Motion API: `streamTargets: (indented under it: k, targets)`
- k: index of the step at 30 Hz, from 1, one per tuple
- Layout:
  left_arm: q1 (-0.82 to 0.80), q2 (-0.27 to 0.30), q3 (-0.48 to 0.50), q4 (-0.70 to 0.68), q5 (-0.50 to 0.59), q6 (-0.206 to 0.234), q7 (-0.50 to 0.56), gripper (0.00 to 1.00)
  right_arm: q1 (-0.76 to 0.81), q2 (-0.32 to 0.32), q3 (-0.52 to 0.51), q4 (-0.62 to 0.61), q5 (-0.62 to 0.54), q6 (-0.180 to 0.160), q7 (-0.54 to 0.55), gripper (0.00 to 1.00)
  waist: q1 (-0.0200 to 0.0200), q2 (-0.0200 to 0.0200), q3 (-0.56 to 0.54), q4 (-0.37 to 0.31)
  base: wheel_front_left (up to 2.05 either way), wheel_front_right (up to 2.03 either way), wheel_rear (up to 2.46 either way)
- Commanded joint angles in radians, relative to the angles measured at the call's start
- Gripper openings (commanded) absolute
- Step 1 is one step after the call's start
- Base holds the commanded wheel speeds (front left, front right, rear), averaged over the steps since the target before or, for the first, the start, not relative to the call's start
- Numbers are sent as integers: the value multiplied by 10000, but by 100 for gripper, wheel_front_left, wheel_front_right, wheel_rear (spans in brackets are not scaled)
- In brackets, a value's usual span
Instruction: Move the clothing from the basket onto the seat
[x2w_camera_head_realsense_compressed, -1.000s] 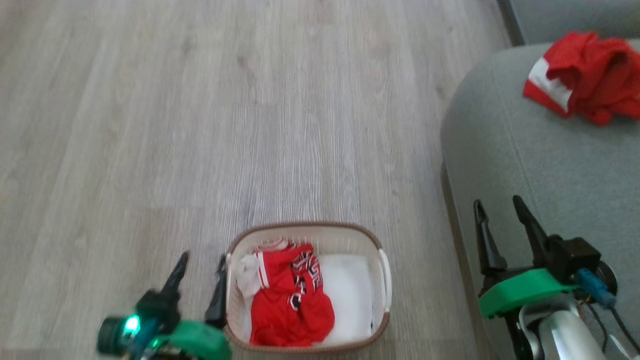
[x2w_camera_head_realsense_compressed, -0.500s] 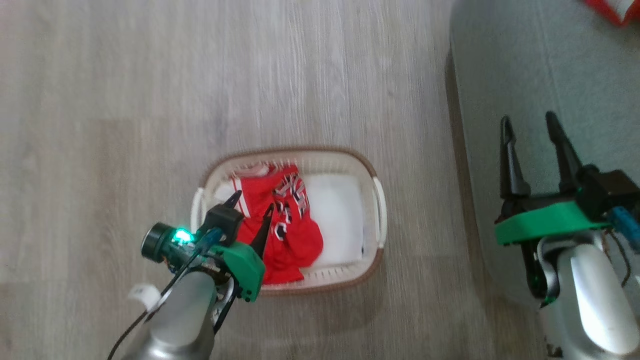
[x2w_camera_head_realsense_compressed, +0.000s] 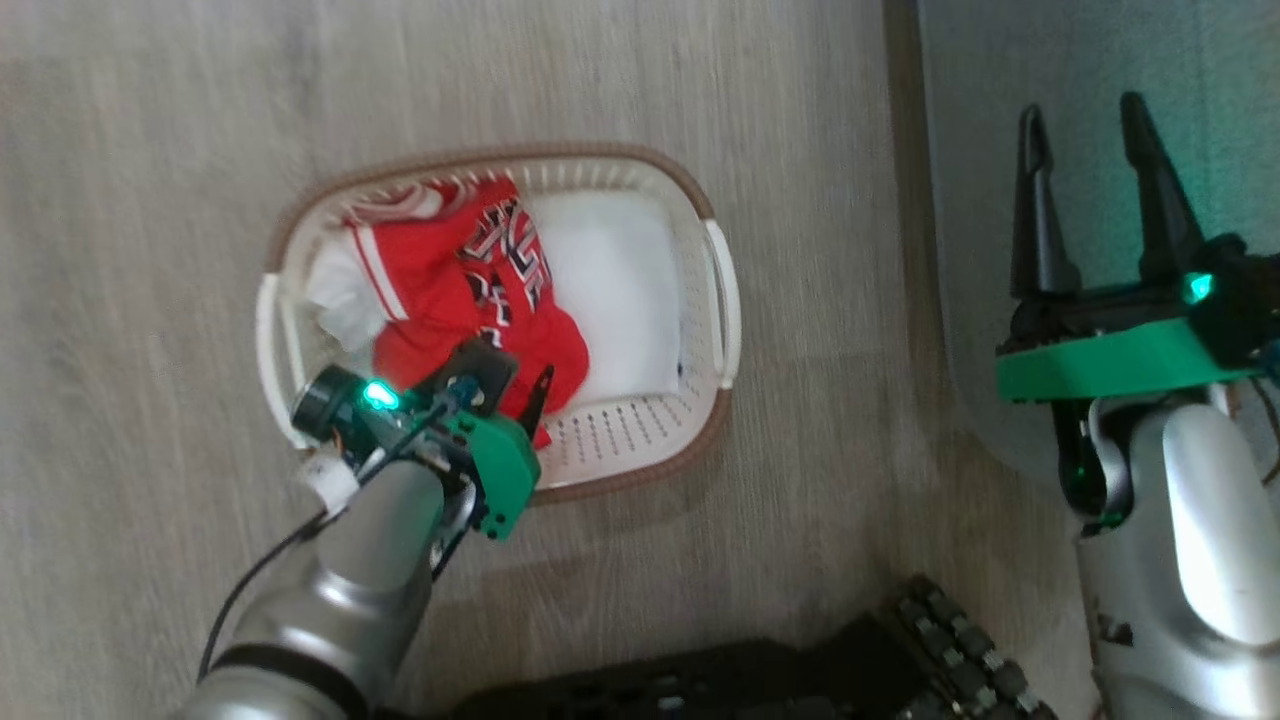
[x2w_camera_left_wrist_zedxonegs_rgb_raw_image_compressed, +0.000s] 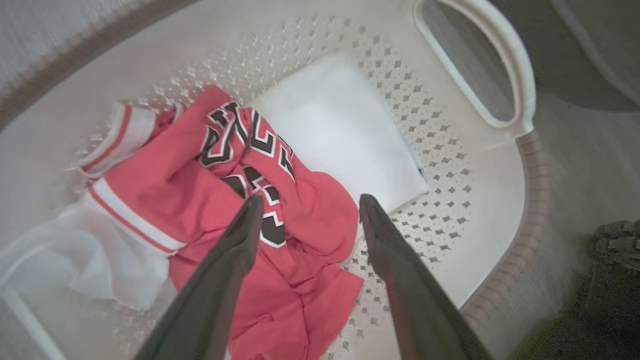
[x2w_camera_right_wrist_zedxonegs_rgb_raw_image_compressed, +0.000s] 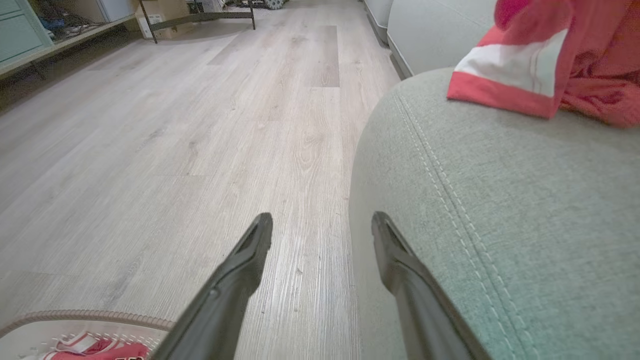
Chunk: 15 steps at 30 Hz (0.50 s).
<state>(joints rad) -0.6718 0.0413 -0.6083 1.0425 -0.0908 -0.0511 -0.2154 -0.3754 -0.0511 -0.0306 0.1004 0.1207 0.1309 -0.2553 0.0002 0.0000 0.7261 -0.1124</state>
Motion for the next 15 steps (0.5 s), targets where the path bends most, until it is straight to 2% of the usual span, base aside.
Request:
streamTargets:
  k: [1,8,15]
  targets:
    - [-37,90,64,82,-65,119,14,100,18,9,191,-413,98,-2,-65,100,-2,0,846,-427,0,0,0]
    - [-974,90,-1,1075,-483,789,95,100,-275,9,211,-780,261,-2,-65,100,-2,0,1803,-641,0,0,0]
    - [-1729,130,36,1908,-610,1165,29,100,-430,9,317,-929,403,-2,-65,100,-2,0,2355,-763,0,0,0]
